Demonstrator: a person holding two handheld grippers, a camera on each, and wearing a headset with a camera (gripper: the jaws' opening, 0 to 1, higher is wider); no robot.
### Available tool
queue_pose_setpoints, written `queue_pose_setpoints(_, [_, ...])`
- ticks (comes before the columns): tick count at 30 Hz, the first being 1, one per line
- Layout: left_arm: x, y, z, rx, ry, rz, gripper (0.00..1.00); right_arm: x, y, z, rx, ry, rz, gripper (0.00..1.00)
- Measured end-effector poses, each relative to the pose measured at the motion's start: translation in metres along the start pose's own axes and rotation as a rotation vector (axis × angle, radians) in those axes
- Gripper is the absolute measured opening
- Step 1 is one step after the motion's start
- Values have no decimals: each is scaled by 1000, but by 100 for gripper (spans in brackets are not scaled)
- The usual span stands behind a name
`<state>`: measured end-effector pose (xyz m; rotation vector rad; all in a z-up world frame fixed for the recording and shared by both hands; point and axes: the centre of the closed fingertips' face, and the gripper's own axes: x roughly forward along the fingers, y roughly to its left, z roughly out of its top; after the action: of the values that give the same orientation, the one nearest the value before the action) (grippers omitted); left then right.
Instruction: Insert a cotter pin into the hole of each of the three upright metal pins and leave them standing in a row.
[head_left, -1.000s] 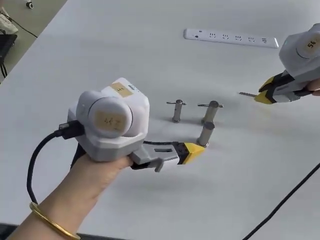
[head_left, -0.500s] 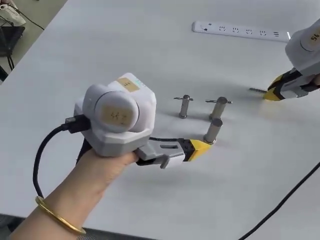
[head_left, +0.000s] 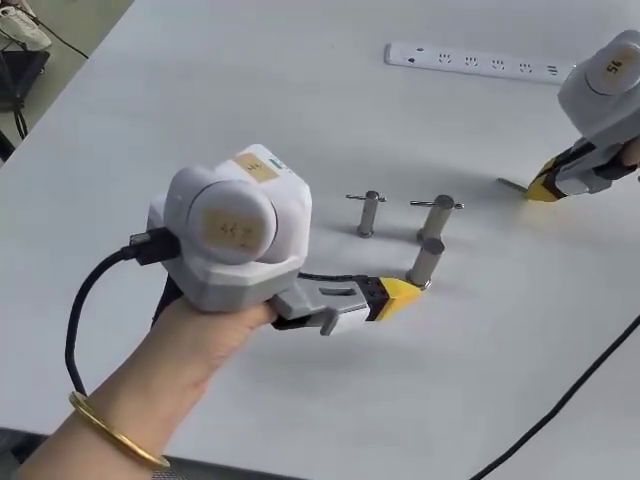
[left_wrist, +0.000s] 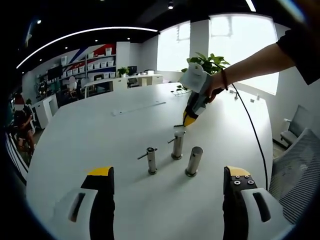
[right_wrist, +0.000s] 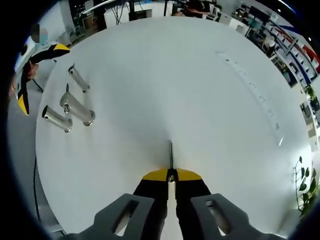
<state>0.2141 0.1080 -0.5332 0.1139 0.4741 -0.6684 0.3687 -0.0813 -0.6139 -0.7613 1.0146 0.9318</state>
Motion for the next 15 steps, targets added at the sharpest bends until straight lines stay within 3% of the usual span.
queue_pose_setpoints(5, [0, 0, 1, 3, -2, -2, 90, -1, 1, 0, 5, 0, -15, 0])
queue_pose_setpoints(15, [-1, 4, 2, 0, -7, 12, 90, -5, 11, 4, -55, -33, -27, 0])
